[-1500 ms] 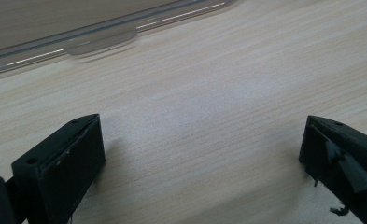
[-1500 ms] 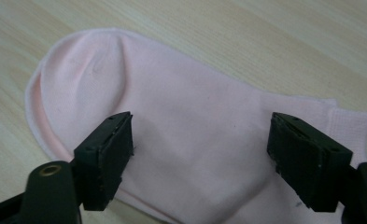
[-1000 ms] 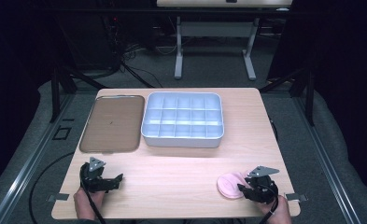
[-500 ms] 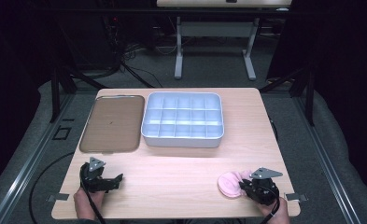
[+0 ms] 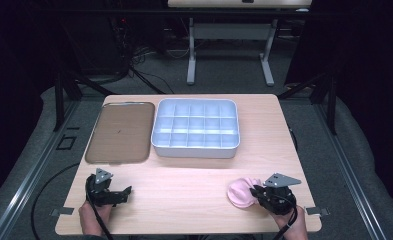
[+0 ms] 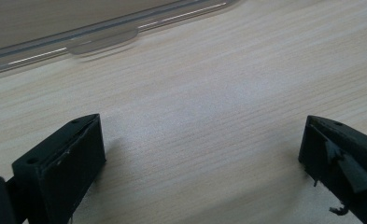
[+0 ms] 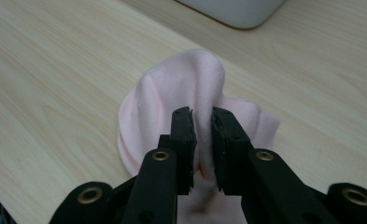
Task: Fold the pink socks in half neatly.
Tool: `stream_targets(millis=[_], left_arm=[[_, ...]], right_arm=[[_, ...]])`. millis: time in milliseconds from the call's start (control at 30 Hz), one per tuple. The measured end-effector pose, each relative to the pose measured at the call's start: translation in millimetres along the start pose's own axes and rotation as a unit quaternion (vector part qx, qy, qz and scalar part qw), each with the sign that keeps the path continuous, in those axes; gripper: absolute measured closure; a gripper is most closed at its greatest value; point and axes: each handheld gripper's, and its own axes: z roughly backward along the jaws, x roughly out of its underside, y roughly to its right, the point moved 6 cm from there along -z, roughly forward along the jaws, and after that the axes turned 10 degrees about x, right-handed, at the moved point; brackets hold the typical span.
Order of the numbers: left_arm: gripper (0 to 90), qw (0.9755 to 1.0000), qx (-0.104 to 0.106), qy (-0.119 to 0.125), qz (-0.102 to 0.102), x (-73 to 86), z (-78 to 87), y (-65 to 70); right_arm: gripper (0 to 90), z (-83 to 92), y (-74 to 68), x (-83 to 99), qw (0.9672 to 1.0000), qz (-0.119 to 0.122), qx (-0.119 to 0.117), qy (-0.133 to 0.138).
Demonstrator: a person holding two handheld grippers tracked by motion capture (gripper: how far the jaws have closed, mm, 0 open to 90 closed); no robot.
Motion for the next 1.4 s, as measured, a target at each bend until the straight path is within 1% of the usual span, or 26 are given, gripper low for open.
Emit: stream_targets(millis=[33,67,100,267,333,467,567,633,667,700,733,833,867,900,933,1000,1033,1100,1133,1200,1233,1267,1300,1333,1367,1400], left_arm=[[0.0,1.0,0.0,0.0,0.0,0.0,0.0,0.0],[0.0,1.0,0.0,0.0,-0.001,0.0,0.1,-0.1],[0.0,1.0,0.0,0.0,-0.001,0.0,0.1,-0.1],[0.0,1.0,0.0,0.0,-0.001,0.0,0.1,-0.1],[0.0,1.0,0.0,0.0,-0.001,0.0,0.1,-0.1],[0.0,1.0,0.0,0.0,0.0,0.0,0.0,0.0],[0.0,1.0,0.0,0.0,0.0,0.0,0.0,0.0],[0.0,1.0,-0.001,0.0,0.001,0.0,0.0,-0.1],[0.0,1.0,-0.001,0.0,0.001,0.0,0.0,-0.1],[0.0,1.0,-0.001,0.0,0.001,0.0,0.0,-0.1],[0.0,1.0,-0.001,0.0,0.001,0.0,0.0,-0.1],[0.0,1.0,-0.001,0.0,0.002,0.0,0.0,-0.1],[0.0,1.0,-0.001,0.001,0.002,0.0,0.0,-0.1],[0.0,1.0,-0.001,0.001,0.002,0.0,0.0,-0.1],[0.0,1.0,-0.001,0.0,0.001,0.0,0.0,-0.2],[0.0,1.0,-0.001,0.0,0.002,0.0,0.0,-0.2],[0.0,1.0,-0.001,0.0,0.002,0.0,0.0,-0.1],[0.0,1.0,-0.001,0.0,0.002,0.0,0.0,-0.2],[0.0,1.0,-0.001,0.0,0.002,0.0,0.0,-0.1],[0.0,1.0,-0.001,0.0,0.002,0.0,0.0,-0.1],[0.0,1.0,-0.001,0.0,0.001,0.0,0.0,-0.1],[0.0,1.0,-0.001,0.0,0.002,0.0,0.0,-0.1],[0.0,1.0,-0.001,0.0,0.002,0.0,0.0,-0.1],[0.2,1.0,-0.001,0.0,0.001,0.0,0.0,0.0],[0.2,1.0,-0.001,0.0,0.001,0.0,0.0,0.0],[0.2,1.0,-0.001,0.0,0.0,0.0,0.0,0.0]], right_arm=[[79.4,0.0,0.0,0.0,1.0,0.0,0.0,0.0],[79.3,0.8,-5.3,-10.3,0.9999,0.004,-0.006,0.007],[79.3,0.8,-5.3,-10.3,0.9999,0.004,-0.006,0.007],[79.2,-1.0,-20.8,-34.0,0.9994,0.019,-0.019,0.021],[79.2,-2.0,-23.7,-37.5,0.9993,0.019,-0.022,0.023],[79.0,-9.6,-39.1,-52.9,0.9986,0.015,-0.039,0.032],[78.9,-13.6,-45.4,-58.2,0.9983,0.016,-0.046,0.032],[78.9,-21.3,-55.8,-64.9,0.9978,0.018,-0.056,0.03],[78.9,-21.3,-55.8,-64.9,0.9978,0.018,-0.056,0.03],[78.8,-29.1,-64.5,-67.9,0.9973,0.017,-0.067,0.025],[78.8,-32.1,-67.6,-68.3,0.9971,0.018,-0.071,0.02],[78.8,-41.0,-74.2,-69.3,0.9969,0.02,-0.076,0.009],[78.6,-50.7,-82.8,-70.2,0.9966,0.021,-0.079,0.002],[78.6,-50.7,-82.8,-70.2,0.9966,0.021,-0.079,0.002],[78.3,-57.7,-89.6,-70.8,0.9964,0.02,-0.083,-0.002],[78.1,-62.1,-92.9,-70.9,0.9964,0.024,-0.081,-0.005],[77.8,-70.3,-97.7,-69.9,0.9956,0.02,-0.091,-0.014],[77.5,-74.7,-99.3,-69.3,0.9956,0.018,-0.09,-0.017],[76.4,-83.7,-101.7,-67.1,0.9958,0.016,-0.087,-0.026],[75.7,-86.3,-102.4,-66.0,0.9959,0.019,-0.083,-0.029],[72.0,-90.1,-103.4,-64.5,0.9961,0.018,-0.081,-0.031],[64.1,-94.1,-103.8,-61.3,0.9949,0.018,-0.09,-0.042],[64.1,-94.1,-103.8,-61.3,0.9949,0.018,-0.09,-0.042],[51.4,-91.4,-101.6,-61.6,0.9941,0.008,-0.102,-0.037],[48.1,-87.3,-98.7,-62.9,0.9937,0.003,-0.108,-0.028],[48.1,-87.3,-98.7,-62.9,0.9937,0.003,-0.108,-0.028]])
